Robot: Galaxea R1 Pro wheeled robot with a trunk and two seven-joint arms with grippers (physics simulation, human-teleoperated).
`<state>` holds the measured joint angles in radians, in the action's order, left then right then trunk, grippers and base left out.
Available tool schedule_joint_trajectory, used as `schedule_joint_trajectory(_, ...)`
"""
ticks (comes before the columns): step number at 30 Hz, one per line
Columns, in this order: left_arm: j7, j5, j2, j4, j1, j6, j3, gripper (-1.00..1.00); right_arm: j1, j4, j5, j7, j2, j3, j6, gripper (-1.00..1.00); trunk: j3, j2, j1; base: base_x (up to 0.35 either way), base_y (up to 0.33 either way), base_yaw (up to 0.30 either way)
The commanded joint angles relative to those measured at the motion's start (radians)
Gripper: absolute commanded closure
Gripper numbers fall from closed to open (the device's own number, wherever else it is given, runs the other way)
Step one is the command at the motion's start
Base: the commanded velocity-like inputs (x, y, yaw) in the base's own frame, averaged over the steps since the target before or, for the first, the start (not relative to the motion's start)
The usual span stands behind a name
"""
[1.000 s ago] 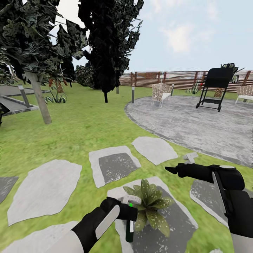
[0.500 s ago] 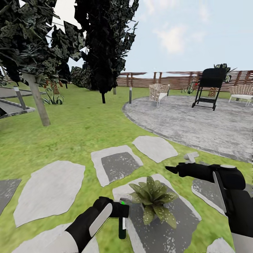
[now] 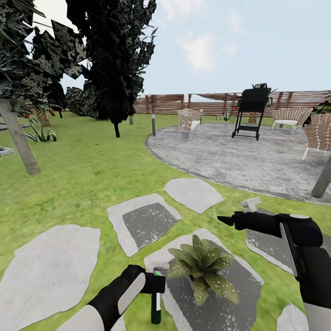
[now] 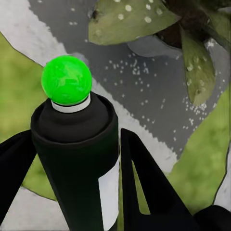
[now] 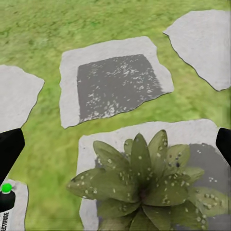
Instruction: Pick up the pesticide atomizer in the garden and spray insectifuge to fully cover both potted plants in the garden.
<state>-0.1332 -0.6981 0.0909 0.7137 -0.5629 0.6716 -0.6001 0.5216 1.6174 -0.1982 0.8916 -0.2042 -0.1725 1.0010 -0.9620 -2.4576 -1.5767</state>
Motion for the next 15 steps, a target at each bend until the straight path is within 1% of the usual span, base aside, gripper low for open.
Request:
schedule_joint_trajectory(1,-0.010,-0.010,-0.001,0.015,-0.004,0.005,-0.004,1.00,0.002,0.001,-0.010,0.010,0.000,-0.001,0.004,-1.00,-0.001,0.000,0.000,0.276,0.193,-0.231)
schedule_joint_trajectory(3,-0.008,-0.011,-0.003,0.082,-0.013,0.023,-0.004,1.00,0.006,0.001,-0.010,0.011,0.001,-0.001,0.004,-1.00,-0.001,0.000,0.000,0.281,0.187,-0.125)
schedule_joint_trajectory(4,-0.008,-0.010,-0.003,0.112,-0.020,0.044,-0.002,1.00,0.007,0.001,-0.010,0.011,0.001,-0.001,0.003,-1.00,-0.001,0.000,0.000,0.284,0.184,-0.062)
schedule_joint_trajectory(5,-0.007,-0.010,-0.006,0.142,-0.031,0.086,0.000,1.00,0.008,0.001,-0.010,0.011,0.002,0.000,0.003,-1.00,0.000,0.000,0.000,0.285,0.193,-0.032)
schedule_joint_trajectory(6,-0.007,-0.012,-0.008,0.156,-0.040,0.109,0.001,1.00,0.009,0.001,-0.010,0.011,0.003,0.000,0.003,-1.00,0.000,0.000,0.000,0.284,0.205,-0.020)
schedule_joint_trajectory(7,-0.008,-0.014,-0.009,0.166,-0.051,0.130,0.001,1.00,0.010,0.001,-0.010,0.011,0.003,0.000,0.002,-1.00,0.000,0.000,0.000,0.283,0.213,-0.013)
schedule_joint_trajectory(11,-0.012,-0.011,-0.010,0.180,-0.069,0.165,0.001,1.00,0.011,0.001,-0.010,0.010,0.003,0.001,0.002,-1.00,0.000,0.000,0.000,0.270,0.206,-0.006)
schedule_joint_trajectory(14,-0.014,-0.010,-0.011,0.182,-0.074,0.175,-0.002,1.00,0.010,0.001,-0.010,0.010,0.006,0.001,0.002,-1.00,0.000,0.000,0.000,0.117,0.080,-0.001)
schedule_joint_trajectory(15,-0.015,-0.011,-0.008,0.171,-0.075,0.182,-0.020,1.00,0.011,0.001,-0.010,0.010,0.004,0.001,0.002,-1.00,0.000,0.000,0.000,0.018,0.012,0.000)
